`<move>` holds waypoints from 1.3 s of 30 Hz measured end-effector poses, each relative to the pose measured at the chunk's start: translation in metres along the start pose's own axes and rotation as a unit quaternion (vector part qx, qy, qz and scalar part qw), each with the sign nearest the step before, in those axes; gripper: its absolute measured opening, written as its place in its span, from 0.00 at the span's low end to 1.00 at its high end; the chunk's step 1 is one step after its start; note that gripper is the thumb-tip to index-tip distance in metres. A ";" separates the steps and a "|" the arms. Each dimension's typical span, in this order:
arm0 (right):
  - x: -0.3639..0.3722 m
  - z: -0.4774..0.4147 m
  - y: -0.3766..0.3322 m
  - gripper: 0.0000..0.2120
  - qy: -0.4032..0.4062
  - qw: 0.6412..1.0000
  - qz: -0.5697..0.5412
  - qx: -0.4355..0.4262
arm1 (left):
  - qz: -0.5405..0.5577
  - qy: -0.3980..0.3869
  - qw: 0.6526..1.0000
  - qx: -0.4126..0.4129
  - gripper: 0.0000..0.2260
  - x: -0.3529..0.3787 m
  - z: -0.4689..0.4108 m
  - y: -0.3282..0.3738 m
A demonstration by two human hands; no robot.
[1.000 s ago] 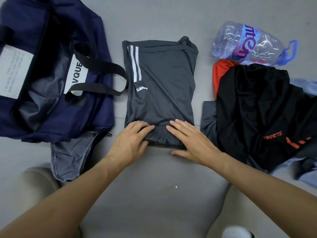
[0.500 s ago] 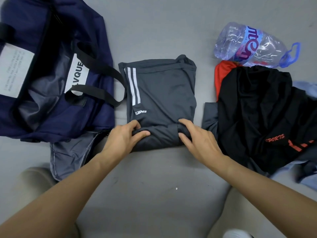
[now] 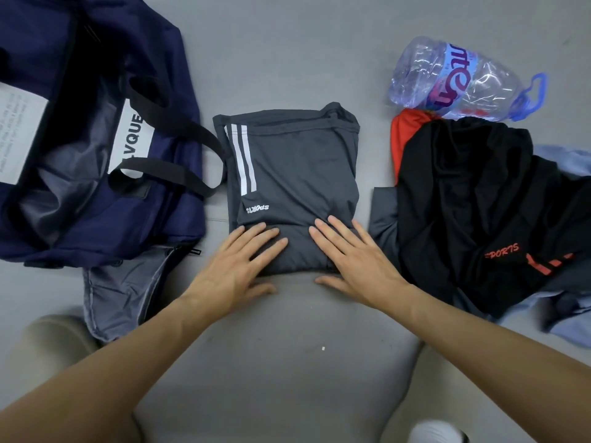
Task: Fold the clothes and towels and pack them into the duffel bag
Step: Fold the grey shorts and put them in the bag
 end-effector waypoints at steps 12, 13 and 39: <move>-0.039 -0.010 0.014 0.32 0.057 0.987 -0.146 0.041 | 0.214 0.028 0.950 -0.224 0.19 -0.046 -0.012 -0.036; -0.041 -0.011 0.015 0.33 0.057 0.989 -0.135 0.035 | 0.222 0.014 0.944 -0.244 0.16 -0.047 -0.014 -0.041; -0.032 -0.011 0.026 0.21 0.114 0.986 -0.079 0.089 | -0.039 -0.013 0.998 -0.056 0.36 -0.007 -0.017 0.017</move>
Point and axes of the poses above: each hand's wrist, its own z-axis away from the middle knuckle, its own x-axis out of the palm, y = z × x, the point moved 6 cm from there along -z, towards the middle knuckle, and after that the axes turned 6 degrees about x, right-handed, at the moved point
